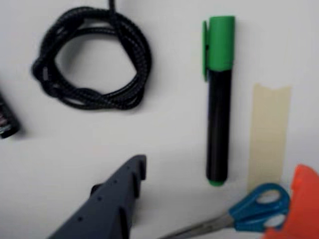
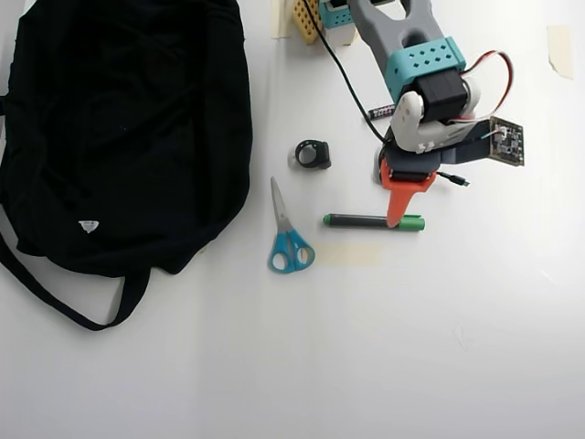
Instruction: Put the green marker into the black bag
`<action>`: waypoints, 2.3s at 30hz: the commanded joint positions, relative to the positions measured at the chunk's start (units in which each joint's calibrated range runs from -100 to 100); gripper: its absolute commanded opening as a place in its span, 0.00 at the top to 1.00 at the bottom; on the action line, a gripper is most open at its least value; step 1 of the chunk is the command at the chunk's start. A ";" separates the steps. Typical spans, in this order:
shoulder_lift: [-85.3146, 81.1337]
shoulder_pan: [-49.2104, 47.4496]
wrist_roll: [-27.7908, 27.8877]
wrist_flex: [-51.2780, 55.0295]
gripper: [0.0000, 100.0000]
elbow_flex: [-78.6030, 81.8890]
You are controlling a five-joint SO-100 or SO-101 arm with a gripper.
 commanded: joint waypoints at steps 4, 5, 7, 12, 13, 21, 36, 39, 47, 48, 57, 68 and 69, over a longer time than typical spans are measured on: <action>5.92 1.01 -0.04 -0.96 0.67 -10.27; 7.00 1.24 -0.04 -0.87 0.68 -10.98; 9.99 2.21 0.23 -1.22 0.69 -11.34; 12.23 2.43 1.06 -1.30 0.69 -13.23; 12.48 2.66 1.64 -1.22 0.69 -13.32; 14.39 3.85 4.05 -1.22 0.68 -13.41; 21.28 4.45 5.57 -2.34 0.68 -21.14; 23.18 4.60 5.94 -2.25 0.68 -23.29; 25.26 4.23 5.99 -1.99 0.59 -23.74; 25.67 4.15 5.99 -1.99 0.60 -23.74; 27.08 4.45 5.94 -1.82 0.65 -23.29; 28.66 5.20 5.99 -2.25 0.65 -23.74; 28.74 5.35 5.99 -2.25 0.65 -23.65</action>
